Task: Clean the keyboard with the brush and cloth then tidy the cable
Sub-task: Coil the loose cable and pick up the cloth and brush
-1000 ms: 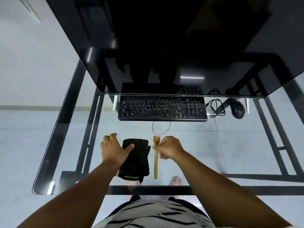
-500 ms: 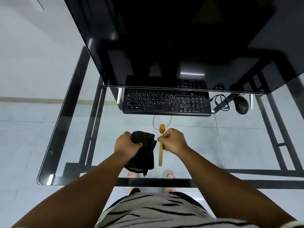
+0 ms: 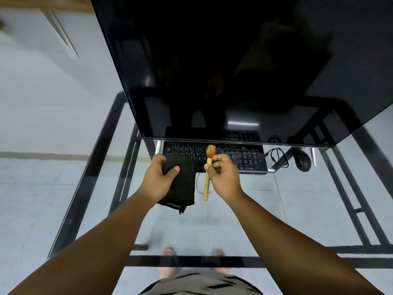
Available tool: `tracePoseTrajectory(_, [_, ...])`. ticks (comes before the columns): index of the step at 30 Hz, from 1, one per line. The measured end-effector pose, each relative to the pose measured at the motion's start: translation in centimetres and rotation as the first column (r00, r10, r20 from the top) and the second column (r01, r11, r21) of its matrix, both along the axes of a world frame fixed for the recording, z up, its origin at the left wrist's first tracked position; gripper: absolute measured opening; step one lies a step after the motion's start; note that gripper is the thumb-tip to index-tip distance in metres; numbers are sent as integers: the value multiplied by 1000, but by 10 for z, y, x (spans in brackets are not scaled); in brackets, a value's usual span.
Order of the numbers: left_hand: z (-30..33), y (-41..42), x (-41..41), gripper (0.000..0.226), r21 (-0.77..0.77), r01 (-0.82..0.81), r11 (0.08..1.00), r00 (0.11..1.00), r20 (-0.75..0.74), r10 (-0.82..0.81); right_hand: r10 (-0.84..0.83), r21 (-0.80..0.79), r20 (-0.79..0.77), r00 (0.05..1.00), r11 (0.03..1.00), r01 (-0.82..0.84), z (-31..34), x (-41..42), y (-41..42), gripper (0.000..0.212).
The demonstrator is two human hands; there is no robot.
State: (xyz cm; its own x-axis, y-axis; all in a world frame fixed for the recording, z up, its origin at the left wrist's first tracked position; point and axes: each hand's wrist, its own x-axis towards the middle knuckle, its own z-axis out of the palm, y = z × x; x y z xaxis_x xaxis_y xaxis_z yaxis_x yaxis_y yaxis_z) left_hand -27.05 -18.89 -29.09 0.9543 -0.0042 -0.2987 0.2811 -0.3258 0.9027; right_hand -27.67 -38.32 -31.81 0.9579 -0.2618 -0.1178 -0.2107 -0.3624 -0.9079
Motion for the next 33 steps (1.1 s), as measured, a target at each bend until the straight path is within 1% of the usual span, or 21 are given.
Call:
tracePoseTrajectory(5, [72,21,27,21,-76,-16,997,982,187,30,-32,114,193,981,993,10,71,32,19,25])
tracePoseTrajectory(7, [105,31,36,19,-167,-24,986,965,253,67,-43,166,290,956,986,-6,104,41,29,24])
tracePoseTrajectory(8, [122,35,43,17,-194,-19,981,953,294,76,-36,163,337,941,986,-21,117,52,34,23])
tracePoseTrajectory(9, [136,36,46,16,-201,-22,979,946,313,85,-24,170,357,934,985,-39,132,56,39,23])
tracePoseTrajectory(10, [141,37,40,16,-211,-47,976,949,296,110,-36,189,377,926,981,-39,139,51,41,22])
tracePoseTrajectory(11, [185,53,61,16,-231,-37,972,902,411,132,-52,185,505,862,981,-50,188,76,56,21])
tracePoseTrajectory(12, [195,58,62,15,-244,-33,969,900,415,135,-60,197,537,842,979,-57,198,79,60,21])
tracePoseTrajectory(13, [201,61,64,15,-256,-15,967,904,410,123,-45,195,533,845,978,-70,207,83,62,21])
tracePoseTrajectory(14, [214,65,70,15,-269,-25,963,894,426,142,-57,212,557,829,974,-76,223,89,67,21])
tracePoseTrajectory(16, [237,76,86,15,-314,-44,949,856,477,197,-64,231,614,786,968,-101,253,105,75,22])
tracePoseTrajectory(18, [265,89,105,15,-326,-55,944,818,528,230,-43,248,628,777,958,-147,283,127,82,22])
tracePoseTrajectory(20, [293,101,125,15,-347,-72,935,786,557,267,-35,238,645,764,958,-157,316,148,92,24])
tracePoseTrajectory(22, [315,117,148,15,-369,-80,926,780,555,289,-6,188,669,743,969,-161,340,175,100,26])
tracePoseTrajectory(24, [332,129,170,18,-383,-108,918,794,522,311,23,130,663,749,981,-145,359,197,110,26])
tracePoseTrajectory(27, [347,147,206,28,-394,-148,907,824,459,333,57,94,609,791,985,-143,378,231,128,24])
tracePoseTrajectory(31, [347,163,247,24,-374,-143,916,901,334,277,118,-70,499,858,993,-96,377,273,155,28])
tracePoseTrajectory(33, [343,170,264,31,-349,-161,923,930,260,260,139,-143,447,884,986,-83,372,290,166,27])
